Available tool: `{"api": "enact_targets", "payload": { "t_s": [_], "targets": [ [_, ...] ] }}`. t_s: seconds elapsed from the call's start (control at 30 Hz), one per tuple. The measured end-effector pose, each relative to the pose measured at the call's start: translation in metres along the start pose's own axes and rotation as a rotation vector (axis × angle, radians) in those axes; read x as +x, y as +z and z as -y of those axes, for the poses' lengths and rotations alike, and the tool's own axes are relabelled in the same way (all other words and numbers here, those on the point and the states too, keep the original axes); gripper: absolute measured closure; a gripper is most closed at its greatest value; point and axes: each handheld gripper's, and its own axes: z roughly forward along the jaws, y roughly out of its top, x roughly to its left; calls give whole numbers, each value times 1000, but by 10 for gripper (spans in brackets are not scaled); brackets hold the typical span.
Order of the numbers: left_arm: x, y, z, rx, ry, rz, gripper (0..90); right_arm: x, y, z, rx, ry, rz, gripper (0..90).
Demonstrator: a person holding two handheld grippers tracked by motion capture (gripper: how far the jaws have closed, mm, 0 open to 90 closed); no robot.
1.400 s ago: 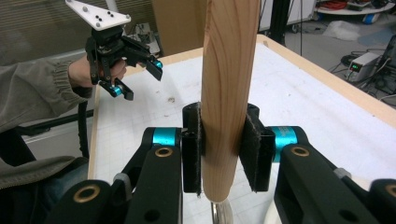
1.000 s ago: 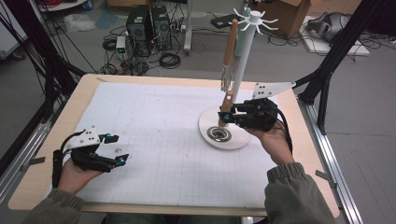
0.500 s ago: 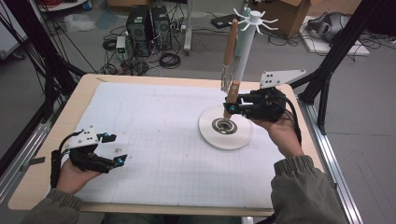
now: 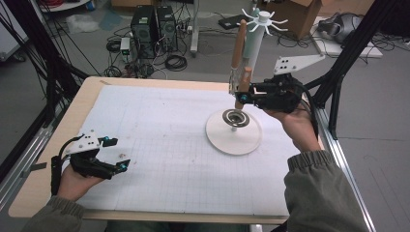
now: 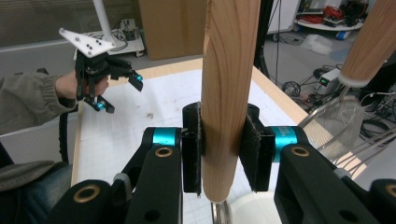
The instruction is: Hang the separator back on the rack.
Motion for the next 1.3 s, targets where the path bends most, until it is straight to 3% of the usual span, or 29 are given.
{"api": "enact_targets", "payload": {
  "t_s": [0.7, 1.3],
  "targets": [
    [1, -3, 0, -16, -5, -22, 60, -10, -1, -43, 5, 42, 88, 723],
    [1, -4, 0, -7, 4, -17, 60, -16, -2, -62, -9, 85, 172, 723]
  ]
}}
